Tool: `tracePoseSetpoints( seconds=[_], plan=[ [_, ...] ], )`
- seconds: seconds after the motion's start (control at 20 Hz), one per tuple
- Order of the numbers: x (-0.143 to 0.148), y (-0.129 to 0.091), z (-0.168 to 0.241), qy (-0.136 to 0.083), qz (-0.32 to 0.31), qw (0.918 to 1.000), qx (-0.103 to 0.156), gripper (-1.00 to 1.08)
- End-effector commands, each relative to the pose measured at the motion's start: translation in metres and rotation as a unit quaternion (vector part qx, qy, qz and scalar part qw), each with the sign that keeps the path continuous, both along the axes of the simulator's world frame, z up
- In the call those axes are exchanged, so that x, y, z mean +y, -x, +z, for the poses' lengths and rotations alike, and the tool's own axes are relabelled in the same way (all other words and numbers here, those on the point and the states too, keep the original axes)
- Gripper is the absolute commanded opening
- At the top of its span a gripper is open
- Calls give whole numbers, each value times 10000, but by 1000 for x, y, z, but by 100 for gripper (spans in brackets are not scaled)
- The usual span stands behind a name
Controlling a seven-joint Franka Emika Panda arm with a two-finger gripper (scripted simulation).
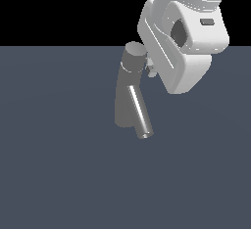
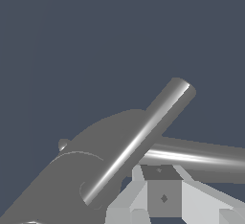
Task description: Turn on the faucet by rotating a designated handle.
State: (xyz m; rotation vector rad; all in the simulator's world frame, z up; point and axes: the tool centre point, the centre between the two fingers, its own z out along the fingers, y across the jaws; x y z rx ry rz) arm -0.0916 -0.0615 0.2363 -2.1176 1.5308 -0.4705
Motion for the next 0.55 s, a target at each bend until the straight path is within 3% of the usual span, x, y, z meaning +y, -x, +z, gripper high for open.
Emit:
tracePoseSetpoints(
  seconds=[0.0,0.5],
  plan=[
    [-26,-5,0,23,-234,9997,13,-100],
    [-50,-23,8,27,-308,9995,30,-100]
  ],
)
